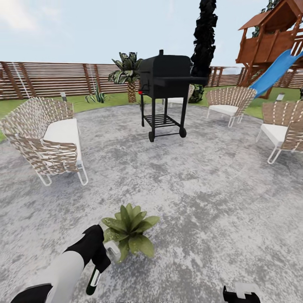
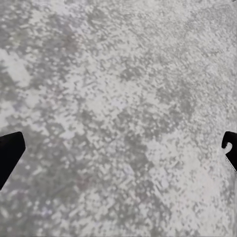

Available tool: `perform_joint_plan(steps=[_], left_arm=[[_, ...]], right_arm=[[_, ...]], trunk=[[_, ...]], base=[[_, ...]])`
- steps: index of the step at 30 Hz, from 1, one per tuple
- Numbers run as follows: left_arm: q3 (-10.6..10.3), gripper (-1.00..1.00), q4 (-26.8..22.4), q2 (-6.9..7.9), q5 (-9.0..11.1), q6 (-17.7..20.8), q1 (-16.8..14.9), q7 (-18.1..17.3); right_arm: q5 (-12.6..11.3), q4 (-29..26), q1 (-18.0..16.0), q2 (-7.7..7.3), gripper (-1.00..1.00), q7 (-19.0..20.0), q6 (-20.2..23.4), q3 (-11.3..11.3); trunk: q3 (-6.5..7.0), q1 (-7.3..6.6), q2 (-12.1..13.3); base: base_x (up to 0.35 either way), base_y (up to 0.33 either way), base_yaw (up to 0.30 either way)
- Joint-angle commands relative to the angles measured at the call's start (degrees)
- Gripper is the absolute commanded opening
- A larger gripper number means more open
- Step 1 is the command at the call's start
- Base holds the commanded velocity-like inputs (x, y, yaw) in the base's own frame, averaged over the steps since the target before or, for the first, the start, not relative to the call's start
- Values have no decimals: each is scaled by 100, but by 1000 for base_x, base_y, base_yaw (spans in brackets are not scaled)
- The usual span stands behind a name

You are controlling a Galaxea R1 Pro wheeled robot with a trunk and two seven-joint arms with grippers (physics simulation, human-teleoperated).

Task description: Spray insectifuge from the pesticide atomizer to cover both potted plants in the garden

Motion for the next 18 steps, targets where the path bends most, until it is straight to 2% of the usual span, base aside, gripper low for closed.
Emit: perform_joint_plan(steps=[1,9,18], left_arm=[[49,-100,-12,-9,-44,34,-4,-30],[69,-100,10,85,-47,38,5,-11],[62,-100,-36,168,-53,43,5,4]], right_arm=[[60,4,0,2,100,-18,-11,-39],[60,4,-1,8,100,-14,-11,-39],[60,4,0,9,100,-10,-11,-41]], trunk=[[-8,-2,-2],[-36,-2,-2],[-68,-2,-2]], base=[[-24,-270,277],[-4,-240,276],[30,-24,268]])
